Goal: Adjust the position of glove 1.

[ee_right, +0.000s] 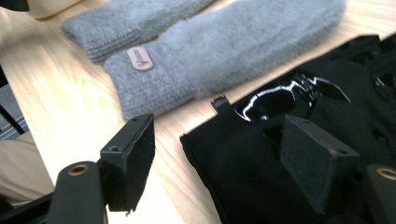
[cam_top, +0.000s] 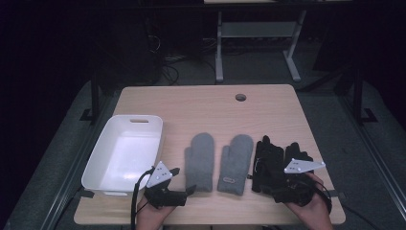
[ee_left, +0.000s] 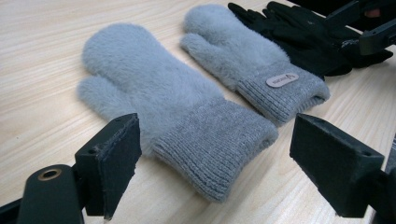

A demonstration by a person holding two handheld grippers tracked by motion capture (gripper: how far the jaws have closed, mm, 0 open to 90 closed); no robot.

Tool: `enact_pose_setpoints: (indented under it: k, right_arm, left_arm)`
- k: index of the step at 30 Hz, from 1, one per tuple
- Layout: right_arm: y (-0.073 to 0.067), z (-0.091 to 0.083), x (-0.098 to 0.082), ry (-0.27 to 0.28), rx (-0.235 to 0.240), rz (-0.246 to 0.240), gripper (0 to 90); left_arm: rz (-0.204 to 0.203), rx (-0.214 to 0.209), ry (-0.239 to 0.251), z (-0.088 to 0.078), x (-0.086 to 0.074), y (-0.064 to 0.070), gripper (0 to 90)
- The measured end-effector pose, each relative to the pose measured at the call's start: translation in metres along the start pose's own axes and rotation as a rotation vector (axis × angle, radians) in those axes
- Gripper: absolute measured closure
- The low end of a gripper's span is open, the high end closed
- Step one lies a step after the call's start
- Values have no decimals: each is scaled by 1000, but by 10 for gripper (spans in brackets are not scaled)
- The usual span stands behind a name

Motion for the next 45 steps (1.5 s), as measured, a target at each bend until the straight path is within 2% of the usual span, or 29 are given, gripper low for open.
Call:
enact_pose_setpoints:
  k: [5,7,11,13,16,19,20,27,31,35,38,45]
  right_arm:
    - [-3,1,11,-25,-2,-34,265]
    - [-3,3,21,-47,-7,-68,267]
    - [-4,7,32,-71,2,-78,267]
    - [-3,12,43,-103,9,-107,267]
    - [-4,17,53,-123,28,-113,267]
    - [-4,21,59,-152,28,-136,267]
    - [-4,25,64,-170,32,-162,278]
    - [-6,42,81,-237,40,-210,280]
    - [-6,49,88,-251,54,-204,280]
    - [0,63,97,-285,63,-221,290]
    - [4,71,100,-303,74,-209,291]
    - [9,88,106,-354,60,-249,305]
  left_arm:
    - [-5,1,2,-1,0,-1,161]
    - [-2,1,2,-1,0,-1,161]
    - [6,1,0,-1,0,0,161]
    - [8,-3,0,0,0,2,162]
    - [15,-3,-2,0,1,3,161]
    - [14,-3,2,0,1,3,162]
    - [11,-3,3,-1,1,2,161]
    - [3,-3,10,-2,1,1,162]
    - [1,-3,8,-2,1,1,163]
    - [-6,-9,15,-2,2,0,163]
    - [-5,-14,14,0,2,1,163]
    - [-6,-18,10,-1,1,1,163]
Point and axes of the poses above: each handheld gripper's, and its own axes: z roughly forward along the jaws, x roughly out of its top, y roughly to its right, the point moved 3 cm from there along z, roughly forward along the jaws, and after that the axes turned 2 degrees about x, right-handed, at the moved point
